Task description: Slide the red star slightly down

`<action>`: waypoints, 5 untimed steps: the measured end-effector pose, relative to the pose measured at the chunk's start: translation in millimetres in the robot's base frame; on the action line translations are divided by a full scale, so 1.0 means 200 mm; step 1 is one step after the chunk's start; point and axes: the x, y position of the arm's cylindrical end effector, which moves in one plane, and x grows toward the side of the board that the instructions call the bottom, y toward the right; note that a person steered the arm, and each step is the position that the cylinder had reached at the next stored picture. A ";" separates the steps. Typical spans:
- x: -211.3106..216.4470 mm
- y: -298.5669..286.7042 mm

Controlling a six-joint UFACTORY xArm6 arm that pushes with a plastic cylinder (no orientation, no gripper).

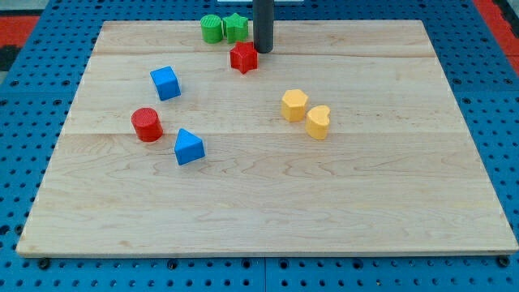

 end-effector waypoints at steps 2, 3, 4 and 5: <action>0.30 -0.11; 0.27 -0.03; 0.13 -0.01; 0.13 -0.29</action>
